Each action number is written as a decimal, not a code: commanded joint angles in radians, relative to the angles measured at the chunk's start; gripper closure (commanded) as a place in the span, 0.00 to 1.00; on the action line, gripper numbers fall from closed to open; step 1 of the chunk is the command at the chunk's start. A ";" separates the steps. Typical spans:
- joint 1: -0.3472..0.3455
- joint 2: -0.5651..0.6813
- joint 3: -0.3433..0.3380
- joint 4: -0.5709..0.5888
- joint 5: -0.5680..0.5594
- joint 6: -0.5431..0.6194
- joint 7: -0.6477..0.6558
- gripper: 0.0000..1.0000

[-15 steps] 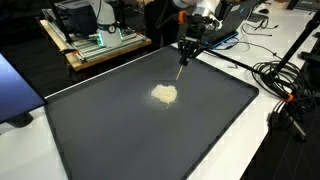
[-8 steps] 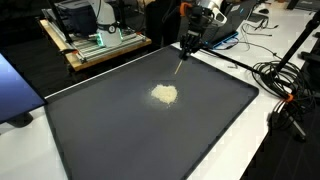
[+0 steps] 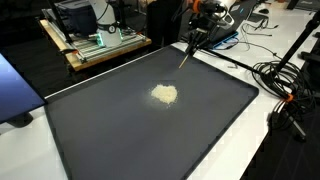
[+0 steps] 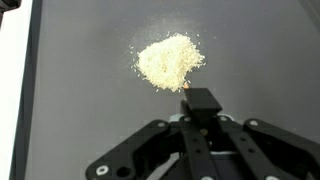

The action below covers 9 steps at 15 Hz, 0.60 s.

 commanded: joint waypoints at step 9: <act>0.095 0.385 -0.013 0.430 -0.118 -0.253 -0.024 0.97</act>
